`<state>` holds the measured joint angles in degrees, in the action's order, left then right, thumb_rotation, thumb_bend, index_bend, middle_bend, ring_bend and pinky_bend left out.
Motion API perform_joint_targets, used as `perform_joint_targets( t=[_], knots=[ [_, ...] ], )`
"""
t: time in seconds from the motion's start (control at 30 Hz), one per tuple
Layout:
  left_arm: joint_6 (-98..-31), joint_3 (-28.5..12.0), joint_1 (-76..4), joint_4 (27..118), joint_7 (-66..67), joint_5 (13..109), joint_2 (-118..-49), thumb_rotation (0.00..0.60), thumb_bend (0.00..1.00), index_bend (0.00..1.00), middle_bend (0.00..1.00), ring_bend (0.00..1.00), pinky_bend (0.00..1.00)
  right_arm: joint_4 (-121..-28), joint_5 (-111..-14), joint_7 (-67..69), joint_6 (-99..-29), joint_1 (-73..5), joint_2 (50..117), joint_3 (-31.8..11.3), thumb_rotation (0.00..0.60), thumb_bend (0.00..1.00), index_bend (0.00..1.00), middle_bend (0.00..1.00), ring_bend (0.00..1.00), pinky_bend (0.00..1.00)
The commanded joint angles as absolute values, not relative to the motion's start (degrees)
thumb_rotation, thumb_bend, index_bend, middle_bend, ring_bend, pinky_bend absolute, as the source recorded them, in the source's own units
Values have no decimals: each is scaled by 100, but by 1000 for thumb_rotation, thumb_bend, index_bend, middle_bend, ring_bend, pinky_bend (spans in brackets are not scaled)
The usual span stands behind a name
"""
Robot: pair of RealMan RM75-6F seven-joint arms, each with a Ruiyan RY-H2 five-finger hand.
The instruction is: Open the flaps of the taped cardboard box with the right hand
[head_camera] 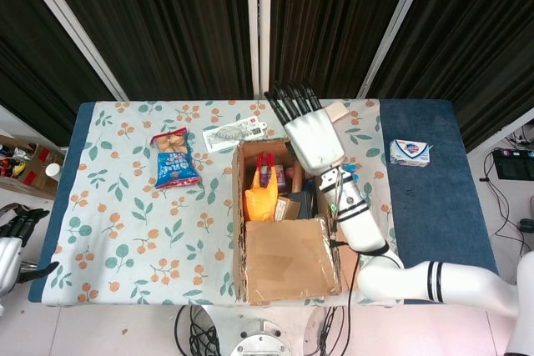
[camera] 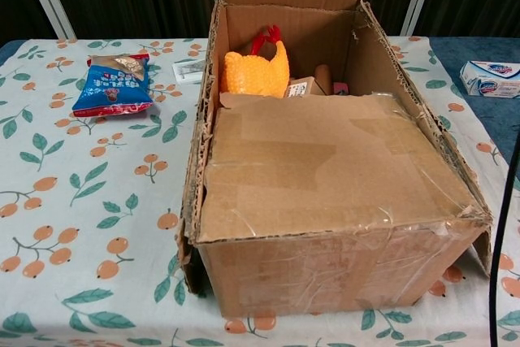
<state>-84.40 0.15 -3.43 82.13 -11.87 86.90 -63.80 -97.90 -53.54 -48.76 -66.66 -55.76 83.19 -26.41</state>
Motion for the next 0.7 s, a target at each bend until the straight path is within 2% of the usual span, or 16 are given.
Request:
perform_joint_targets(
  t=[0.03,0.17,0.3,0.5,0.63,0.7],
  knots=[
    [-8461,2,-327,8230,-1194,8671,-6358,600,0,161,155,164,269,-8617,-4996,-4869,-6478,-6163,8657,-2975,600,209,0,0,0,0],
    [-8469,-2,-290,8253,-1180,8618,-6312,600,0,161,156,164,269,-7976,-4912,-4582,-6293,-6387,8869,-3000,600,207,0,0,0,0],
    [-8437,-5,-254,8248,-1188,8534,-6304,600,0,161,155,164,269,-7937,-5105,-4068,-6099,-6355,8802,-2901,600,207,0,0,0,0],
    [-8392,26,-248,8269,-1139,8553,-6349,600,0,161,156,164,269,-8736,-6164,-2661,-6113,-5902,8152,-2764,600,287,0,0,0,0],
    [-8395,25,-255,8320,-1042,8579,-6371,600,2,161,155,164,269,-9698,-6838,-2086,-6250,-5436,7447,-2516,600,292,0,3,0,0],
    [-8393,21,-263,8349,-1020,8589,-6371,600,3,161,155,164,270,-10091,-7127,-1935,-6313,-5210,7135,-2344,600,335,0,18,0,0]
  ],
)
